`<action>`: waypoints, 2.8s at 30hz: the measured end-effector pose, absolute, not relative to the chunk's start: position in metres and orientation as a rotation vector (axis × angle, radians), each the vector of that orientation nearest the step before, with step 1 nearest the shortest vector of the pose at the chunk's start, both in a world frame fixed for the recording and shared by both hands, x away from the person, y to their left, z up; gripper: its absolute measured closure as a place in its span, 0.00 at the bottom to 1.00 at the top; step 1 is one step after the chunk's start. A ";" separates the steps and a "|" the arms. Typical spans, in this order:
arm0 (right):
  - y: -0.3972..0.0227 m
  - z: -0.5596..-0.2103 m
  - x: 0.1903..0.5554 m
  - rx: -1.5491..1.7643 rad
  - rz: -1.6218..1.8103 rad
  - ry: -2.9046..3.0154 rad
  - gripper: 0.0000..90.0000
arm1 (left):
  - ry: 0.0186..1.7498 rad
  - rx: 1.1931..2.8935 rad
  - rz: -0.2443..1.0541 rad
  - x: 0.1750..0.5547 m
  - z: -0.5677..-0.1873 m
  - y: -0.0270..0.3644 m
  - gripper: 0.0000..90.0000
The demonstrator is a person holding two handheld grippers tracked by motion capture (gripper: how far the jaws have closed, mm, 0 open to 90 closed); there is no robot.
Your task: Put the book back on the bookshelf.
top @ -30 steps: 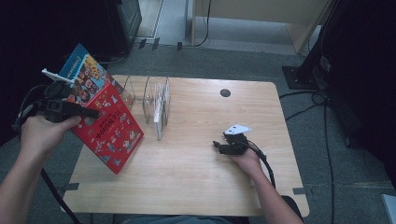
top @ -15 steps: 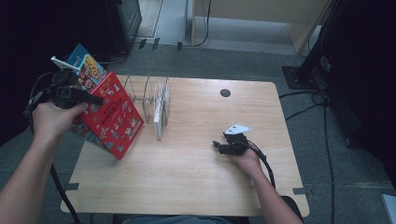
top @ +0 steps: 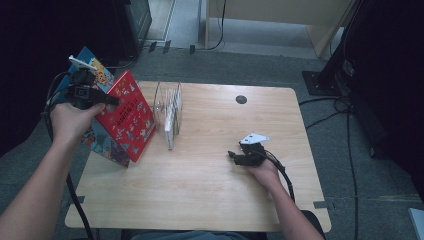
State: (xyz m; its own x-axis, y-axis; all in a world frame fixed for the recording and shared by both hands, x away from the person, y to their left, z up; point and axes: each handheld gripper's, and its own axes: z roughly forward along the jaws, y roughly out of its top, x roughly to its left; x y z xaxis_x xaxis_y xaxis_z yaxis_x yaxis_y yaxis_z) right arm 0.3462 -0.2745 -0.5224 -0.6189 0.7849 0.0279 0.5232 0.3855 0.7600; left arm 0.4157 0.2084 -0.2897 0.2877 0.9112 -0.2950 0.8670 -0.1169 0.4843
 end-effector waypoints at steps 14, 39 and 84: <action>-0.274 -0.522 0.346 1.139 1.085 2.313 0.40 | 1.615 2.058 0.007 0.414 -0.290 0.213 0.87; -0.274 -0.522 0.346 1.138 1.085 2.313 0.40 | 1.699 2.134 -0.088 0.443 -0.283 0.209 0.89; -0.273 -0.522 0.341 1.168 1.077 2.291 0.41 | 1.783 1.895 -0.058 0.493 -0.298 0.206 0.88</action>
